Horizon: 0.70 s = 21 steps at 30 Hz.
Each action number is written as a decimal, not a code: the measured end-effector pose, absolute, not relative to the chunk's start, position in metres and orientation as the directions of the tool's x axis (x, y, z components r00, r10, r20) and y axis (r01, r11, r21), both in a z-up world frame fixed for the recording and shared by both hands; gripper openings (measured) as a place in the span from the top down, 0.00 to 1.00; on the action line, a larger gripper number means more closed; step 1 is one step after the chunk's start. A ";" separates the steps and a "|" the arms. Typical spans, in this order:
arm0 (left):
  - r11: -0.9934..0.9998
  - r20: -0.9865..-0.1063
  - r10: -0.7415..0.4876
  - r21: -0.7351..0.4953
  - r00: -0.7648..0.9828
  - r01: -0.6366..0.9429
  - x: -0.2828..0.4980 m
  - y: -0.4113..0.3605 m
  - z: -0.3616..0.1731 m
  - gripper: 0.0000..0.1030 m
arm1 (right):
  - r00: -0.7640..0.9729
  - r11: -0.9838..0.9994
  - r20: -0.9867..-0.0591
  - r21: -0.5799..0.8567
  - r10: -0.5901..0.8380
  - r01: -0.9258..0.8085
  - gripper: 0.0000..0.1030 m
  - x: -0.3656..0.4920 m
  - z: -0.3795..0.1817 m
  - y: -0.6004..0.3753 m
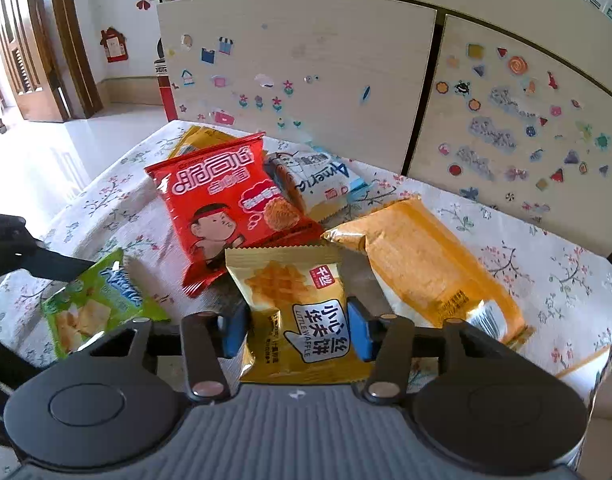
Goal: Organize snacks
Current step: 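Hold the green bag in the left tool while the right tool grasps the yellow waffle bag, then carry the green bag in the left tool and yellow bag in the right tool toward the box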
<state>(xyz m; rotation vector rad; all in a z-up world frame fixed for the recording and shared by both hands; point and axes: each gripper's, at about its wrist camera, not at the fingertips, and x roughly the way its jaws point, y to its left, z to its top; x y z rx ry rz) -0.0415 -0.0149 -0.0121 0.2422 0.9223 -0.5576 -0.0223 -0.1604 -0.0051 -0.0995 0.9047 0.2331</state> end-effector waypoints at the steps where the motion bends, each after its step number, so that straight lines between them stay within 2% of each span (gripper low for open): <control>1: 0.828 -0.804 -0.363 -0.046 0.471 0.559 -0.042 -0.015 -0.011 0.44 | 0.593 0.971 -0.790 0.014 0.158 -0.239 0.46 -0.024 -0.005 -0.159; 5: 0.823 -0.800 -0.381 -0.065 0.464 0.564 -0.044 -0.013 -0.010 0.51 | 0.592 0.975 -0.794 -0.001 0.135 -0.224 0.47 -0.034 0.001 -0.152; 9: 0.831 -0.801 -0.407 -0.125 0.439 0.542 -0.045 -0.004 -0.007 0.51 | 0.608 0.985 -0.785 0.011 0.115 -0.172 0.48 -0.045 0.013 -0.154; 21: 0.838 -0.748 -0.439 -0.142 0.497 0.527 -0.063 0.003 0.023 0.51 | 0.658 0.998 -0.750 0.051 0.061 -0.033 0.47 -0.102 0.062 -0.156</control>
